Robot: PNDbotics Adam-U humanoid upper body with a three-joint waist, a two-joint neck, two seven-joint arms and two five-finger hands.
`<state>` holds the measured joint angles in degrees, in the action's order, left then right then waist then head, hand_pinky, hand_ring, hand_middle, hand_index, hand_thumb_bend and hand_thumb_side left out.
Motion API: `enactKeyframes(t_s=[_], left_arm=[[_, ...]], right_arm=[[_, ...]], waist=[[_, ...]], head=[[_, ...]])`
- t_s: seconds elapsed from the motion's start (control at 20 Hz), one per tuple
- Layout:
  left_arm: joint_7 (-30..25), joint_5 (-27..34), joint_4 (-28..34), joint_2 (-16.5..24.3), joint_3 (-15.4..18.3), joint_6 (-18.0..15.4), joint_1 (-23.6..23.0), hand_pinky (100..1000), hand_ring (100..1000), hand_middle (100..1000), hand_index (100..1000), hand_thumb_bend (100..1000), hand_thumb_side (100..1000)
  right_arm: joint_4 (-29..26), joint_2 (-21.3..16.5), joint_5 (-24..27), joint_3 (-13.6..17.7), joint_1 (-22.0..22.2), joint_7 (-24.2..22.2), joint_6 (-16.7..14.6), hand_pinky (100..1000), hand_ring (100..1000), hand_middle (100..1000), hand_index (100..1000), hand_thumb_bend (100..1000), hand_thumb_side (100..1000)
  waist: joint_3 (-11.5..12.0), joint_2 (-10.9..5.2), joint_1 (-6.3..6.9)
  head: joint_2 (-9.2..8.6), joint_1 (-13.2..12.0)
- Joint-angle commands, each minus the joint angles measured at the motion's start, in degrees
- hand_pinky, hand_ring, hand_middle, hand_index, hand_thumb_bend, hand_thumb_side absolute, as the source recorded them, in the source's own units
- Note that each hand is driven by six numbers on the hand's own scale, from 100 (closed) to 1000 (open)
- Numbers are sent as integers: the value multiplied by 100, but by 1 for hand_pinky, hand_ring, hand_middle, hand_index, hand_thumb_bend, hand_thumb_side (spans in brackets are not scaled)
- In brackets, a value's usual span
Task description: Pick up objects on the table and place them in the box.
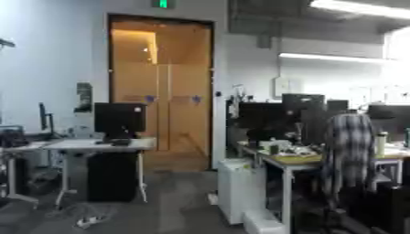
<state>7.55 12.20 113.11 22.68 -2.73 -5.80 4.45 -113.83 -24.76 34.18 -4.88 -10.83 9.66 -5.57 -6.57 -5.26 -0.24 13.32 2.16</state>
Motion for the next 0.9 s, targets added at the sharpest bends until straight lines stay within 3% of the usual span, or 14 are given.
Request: enactKeyframes(t_s=[0.05,0.25,0.65,0.9], left_arm=[[-112,51,-128,181,-64,106,79,790,728,736,965,438,758],[-347,33,-432,462,-218,151,175,790,729,737,967,435,761],[-525,142,-820,876,-370,138,423,788,730,736,969,431,765],[-584,169,-968,941,-408,113,527,788,730,735,971,431,770]], right_arm=[[-76,-162,-28,74,-10,42,-1,259,560,630,789,522,614],[-76,-172,-38,77,-11,60,6,258,560,630,790,524,613],[-76,-180,-82,12,33,33,115,253,560,630,791,534,610],[-76,-195,-157,-42,31,-8,182,248,560,629,792,540,607]], waist=[[4,-20,18],[-7,-10,46],[5,39,82],[48,189,132]], head=[[418,-257],[782,-470],[1478,-398],[1690,-346]])
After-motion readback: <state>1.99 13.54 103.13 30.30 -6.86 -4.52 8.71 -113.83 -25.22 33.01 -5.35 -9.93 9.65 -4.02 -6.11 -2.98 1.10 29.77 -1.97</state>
